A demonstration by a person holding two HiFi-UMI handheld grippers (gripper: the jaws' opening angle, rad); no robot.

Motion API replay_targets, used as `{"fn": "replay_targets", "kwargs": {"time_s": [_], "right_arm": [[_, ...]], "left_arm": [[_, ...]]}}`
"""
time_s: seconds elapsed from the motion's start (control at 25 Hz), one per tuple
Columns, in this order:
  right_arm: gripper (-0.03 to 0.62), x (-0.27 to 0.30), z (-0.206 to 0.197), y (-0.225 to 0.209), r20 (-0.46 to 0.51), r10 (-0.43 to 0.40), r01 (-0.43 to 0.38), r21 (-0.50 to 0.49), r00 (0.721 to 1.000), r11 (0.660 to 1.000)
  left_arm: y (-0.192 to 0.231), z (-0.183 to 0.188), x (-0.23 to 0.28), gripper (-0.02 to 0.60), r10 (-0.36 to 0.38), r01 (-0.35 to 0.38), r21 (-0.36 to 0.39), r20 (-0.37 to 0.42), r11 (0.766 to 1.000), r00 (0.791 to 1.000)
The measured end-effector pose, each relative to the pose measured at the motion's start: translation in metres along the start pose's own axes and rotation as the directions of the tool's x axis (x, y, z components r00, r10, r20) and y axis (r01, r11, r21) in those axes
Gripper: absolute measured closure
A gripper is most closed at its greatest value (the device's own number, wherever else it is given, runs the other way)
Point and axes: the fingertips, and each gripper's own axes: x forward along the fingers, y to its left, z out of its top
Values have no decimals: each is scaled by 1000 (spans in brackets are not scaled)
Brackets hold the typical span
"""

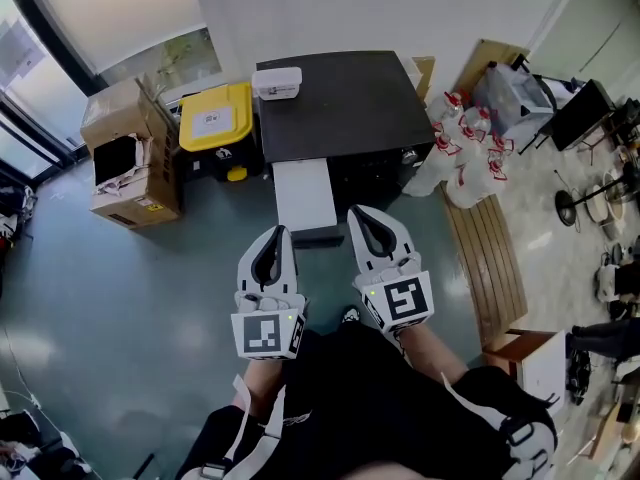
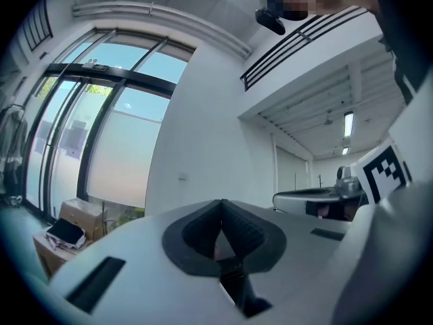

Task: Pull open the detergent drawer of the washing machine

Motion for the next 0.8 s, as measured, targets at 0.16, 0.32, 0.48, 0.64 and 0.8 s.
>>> {"fn": "replay_targets", "kwargs": {"time_s": [0.16,0.32,0.48,0.64,0.8], "right_arm": [[585,0,0,-2,7,5,-5,-4,1000,1000],[585,-1,-2,-1,0,6,-6,-5,1000,1000],[585,-1,-5,0,-14,10,-10,-4,1000,1000],[585,-5,-5,-3,-12,5,-5,-1,1000,1000],[585,-8,-6,-8,-13,-5,5,-4,1000,1000]], "left_arm": [[-3,0,0,560,-2,2,-14,2,1000,1000],[-5,1,0,560,-8,8,-6,0,1000,1000],[-6,0,3,561,-7,7,-6,-3,1000,1000],[-6,-1,4,560,-2,2,-2,-1,1000,1000],[-4,-2,4,561,11,-11,-2,-2,1000,1000]]}}
